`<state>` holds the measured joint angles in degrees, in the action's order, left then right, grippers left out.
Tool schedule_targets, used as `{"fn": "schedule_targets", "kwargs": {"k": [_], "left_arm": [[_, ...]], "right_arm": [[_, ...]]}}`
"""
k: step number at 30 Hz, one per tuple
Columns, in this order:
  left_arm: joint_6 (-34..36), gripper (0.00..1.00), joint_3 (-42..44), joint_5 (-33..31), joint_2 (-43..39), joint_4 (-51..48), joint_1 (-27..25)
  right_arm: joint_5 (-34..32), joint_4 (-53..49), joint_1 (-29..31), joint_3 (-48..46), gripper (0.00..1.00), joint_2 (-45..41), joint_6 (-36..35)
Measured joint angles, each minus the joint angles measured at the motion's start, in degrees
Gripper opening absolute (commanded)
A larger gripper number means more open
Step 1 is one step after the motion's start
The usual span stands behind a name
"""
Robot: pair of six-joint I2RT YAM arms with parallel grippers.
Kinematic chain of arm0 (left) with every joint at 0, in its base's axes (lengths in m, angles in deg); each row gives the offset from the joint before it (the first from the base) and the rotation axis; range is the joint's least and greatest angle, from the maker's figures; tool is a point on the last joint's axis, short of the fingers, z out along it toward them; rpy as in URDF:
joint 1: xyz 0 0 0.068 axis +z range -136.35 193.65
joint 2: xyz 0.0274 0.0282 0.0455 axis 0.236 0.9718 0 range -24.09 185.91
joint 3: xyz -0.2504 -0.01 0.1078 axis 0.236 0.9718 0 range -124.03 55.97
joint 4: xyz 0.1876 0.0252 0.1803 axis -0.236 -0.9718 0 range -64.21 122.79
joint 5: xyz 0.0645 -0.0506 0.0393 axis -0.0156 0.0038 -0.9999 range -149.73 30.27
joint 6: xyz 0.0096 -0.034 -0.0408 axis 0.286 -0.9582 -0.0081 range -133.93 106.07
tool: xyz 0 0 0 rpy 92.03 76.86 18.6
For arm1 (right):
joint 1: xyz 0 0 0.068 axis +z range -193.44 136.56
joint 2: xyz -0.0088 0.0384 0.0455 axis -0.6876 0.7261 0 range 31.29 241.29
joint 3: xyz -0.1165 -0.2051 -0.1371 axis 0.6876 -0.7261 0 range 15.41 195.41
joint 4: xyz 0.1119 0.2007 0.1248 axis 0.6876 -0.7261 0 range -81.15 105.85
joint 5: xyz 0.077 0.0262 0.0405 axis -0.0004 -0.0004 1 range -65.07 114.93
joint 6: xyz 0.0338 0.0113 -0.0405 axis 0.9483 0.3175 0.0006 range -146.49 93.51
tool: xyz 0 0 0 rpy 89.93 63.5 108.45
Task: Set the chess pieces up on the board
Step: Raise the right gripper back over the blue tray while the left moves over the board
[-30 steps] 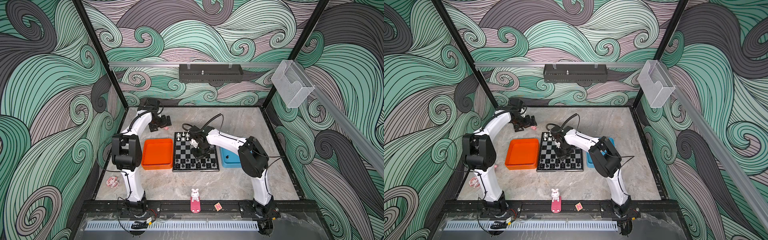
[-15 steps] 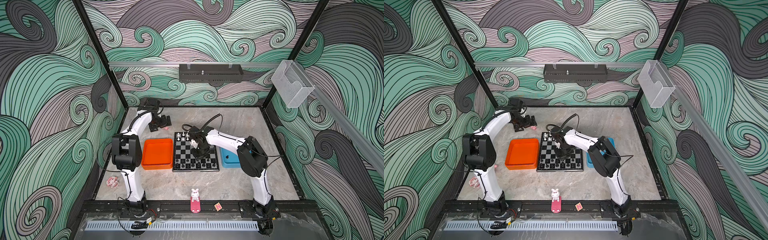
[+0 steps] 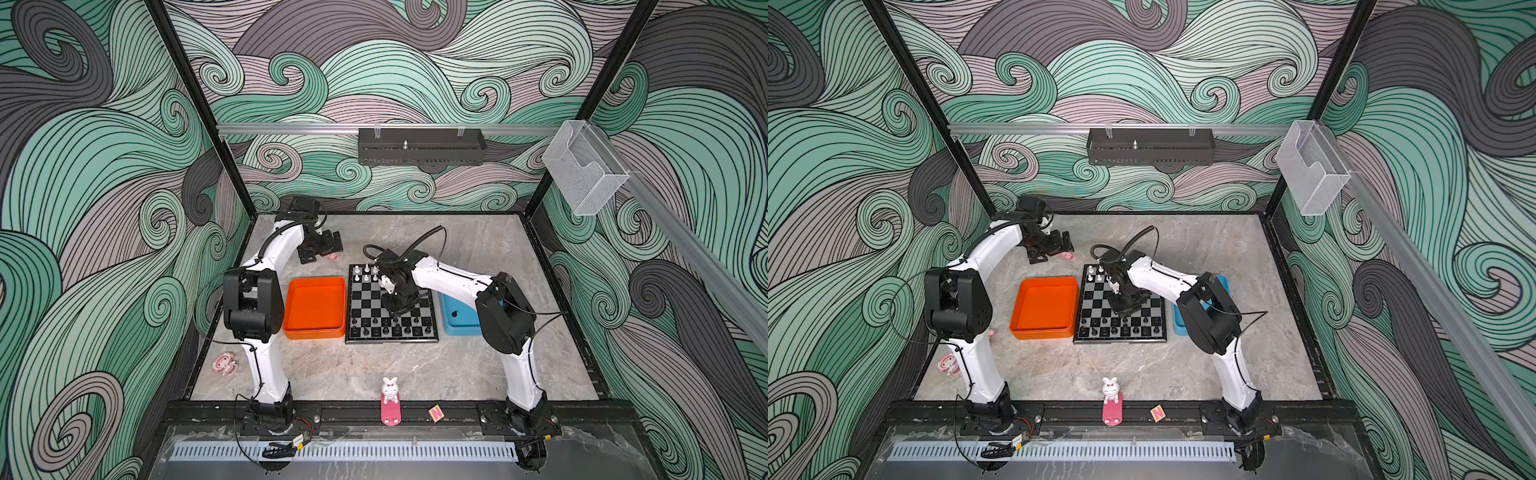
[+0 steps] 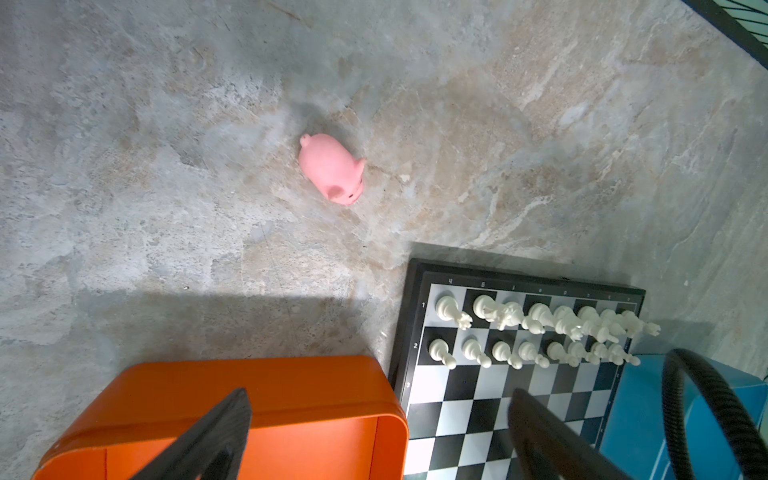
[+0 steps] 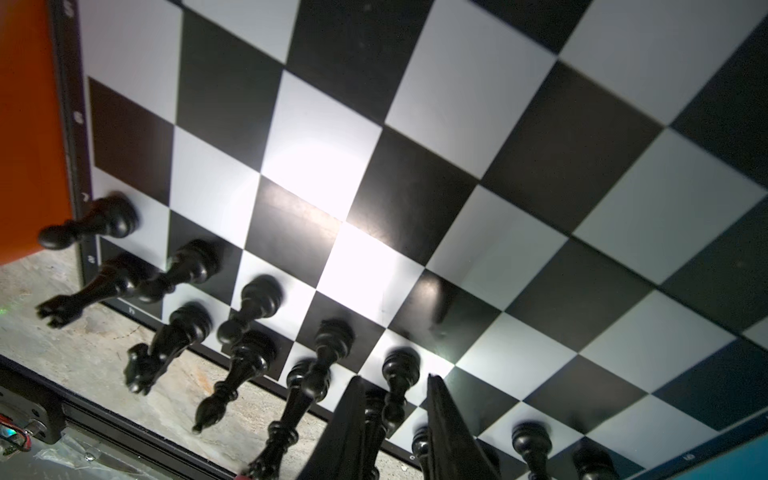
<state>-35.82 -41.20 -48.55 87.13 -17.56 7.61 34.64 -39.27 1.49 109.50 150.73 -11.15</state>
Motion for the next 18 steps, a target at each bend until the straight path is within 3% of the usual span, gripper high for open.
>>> {"fn": "schedule_targets", "kwargs": {"k": [12,18], "left_arm": [[0.00,0.99,0.00,0.24,0.00,0.07,0.00],[0.00,0.99,0.00,0.50,0.00,0.17,-0.15]], "right_arm": [[-1.36,-0.59,-8.11,-0.09,0.35,-7.96,-0.55],[-1.81,-0.61,-11.80,-1.92,0.48,-11.06,-1.14]]}}
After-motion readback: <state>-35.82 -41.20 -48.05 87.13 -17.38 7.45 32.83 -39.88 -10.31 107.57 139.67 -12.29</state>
